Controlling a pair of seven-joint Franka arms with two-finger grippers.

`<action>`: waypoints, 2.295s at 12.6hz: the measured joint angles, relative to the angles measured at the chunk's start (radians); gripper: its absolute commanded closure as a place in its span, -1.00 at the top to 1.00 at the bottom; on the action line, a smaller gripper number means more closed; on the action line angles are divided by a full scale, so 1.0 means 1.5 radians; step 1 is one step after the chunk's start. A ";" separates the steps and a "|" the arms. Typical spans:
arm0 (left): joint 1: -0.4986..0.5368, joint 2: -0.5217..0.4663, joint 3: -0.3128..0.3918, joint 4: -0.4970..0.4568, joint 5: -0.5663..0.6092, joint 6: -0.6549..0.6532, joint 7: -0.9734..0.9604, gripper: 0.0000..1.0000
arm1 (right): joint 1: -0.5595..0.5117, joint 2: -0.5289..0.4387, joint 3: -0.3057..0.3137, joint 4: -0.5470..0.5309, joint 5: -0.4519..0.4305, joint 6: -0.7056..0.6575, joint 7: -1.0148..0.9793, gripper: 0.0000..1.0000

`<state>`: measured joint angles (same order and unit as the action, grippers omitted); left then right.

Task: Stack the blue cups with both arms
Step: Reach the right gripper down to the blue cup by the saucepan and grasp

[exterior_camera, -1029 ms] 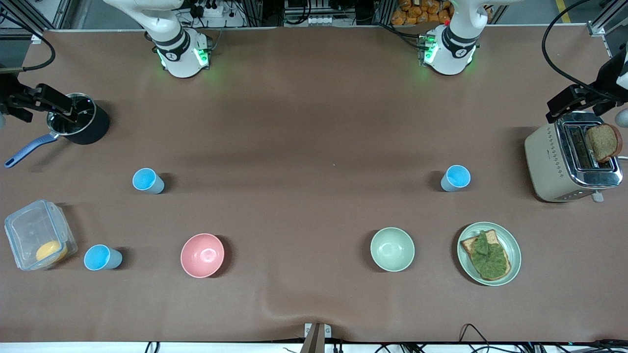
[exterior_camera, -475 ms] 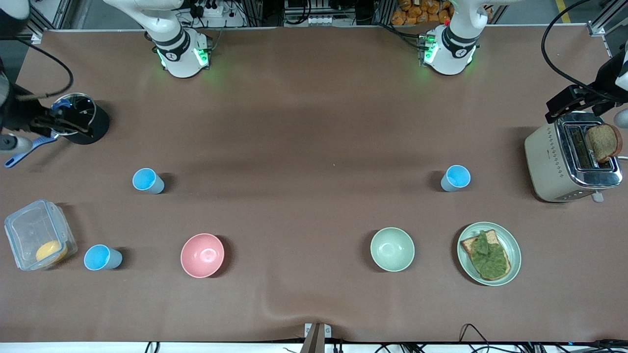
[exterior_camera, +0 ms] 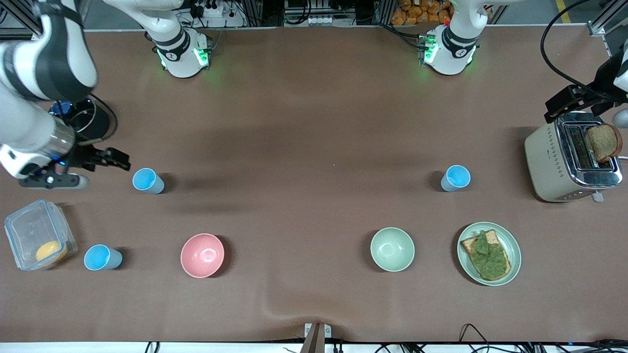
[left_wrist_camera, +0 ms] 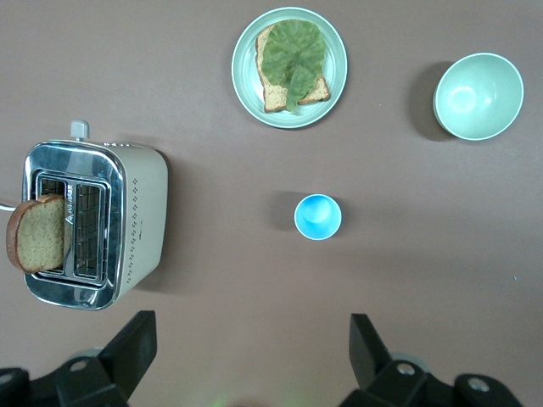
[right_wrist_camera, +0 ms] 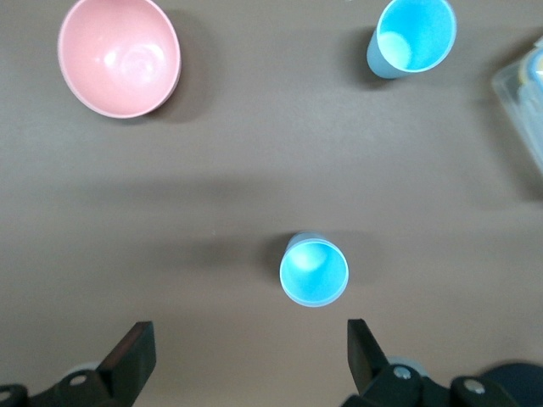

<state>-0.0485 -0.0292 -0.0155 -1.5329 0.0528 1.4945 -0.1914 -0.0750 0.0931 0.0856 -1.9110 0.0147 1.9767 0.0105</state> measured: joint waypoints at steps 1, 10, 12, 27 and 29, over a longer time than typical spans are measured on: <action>0.000 0.000 0.000 0.000 0.000 0.000 0.000 1.00 | 0.000 0.008 0.000 -0.030 0.000 0.041 0.000 1.00; 0.000 0.006 0.001 -0.001 0.000 -0.001 0.000 1.00 | 0.001 0.140 0.000 -0.087 -0.011 0.194 -0.002 1.00; 0.000 0.006 0.000 -0.001 0.000 -0.001 0.000 1.00 | 0.001 0.169 0.000 -0.088 -0.019 0.198 -0.002 1.00; 0.000 0.006 0.000 -0.001 0.000 -0.001 0.000 1.00 | 0.001 0.186 -0.002 -0.087 -0.038 0.148 -0.002 0.22; 0.000 0.007 0.000 -0.001 0.000 -0.001 0.000 1.00 | 0.001 0.200 -0.003 -0.090 -0.039 0.162 -0.003 -0.26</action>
<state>-0.0484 -0.0193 -0.0149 -1.5341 0.0528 1.4930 -0.1914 -0.0739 0.3934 0.0806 -2.0463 -0.0443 2.2202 0.0067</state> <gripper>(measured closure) 0.000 0.233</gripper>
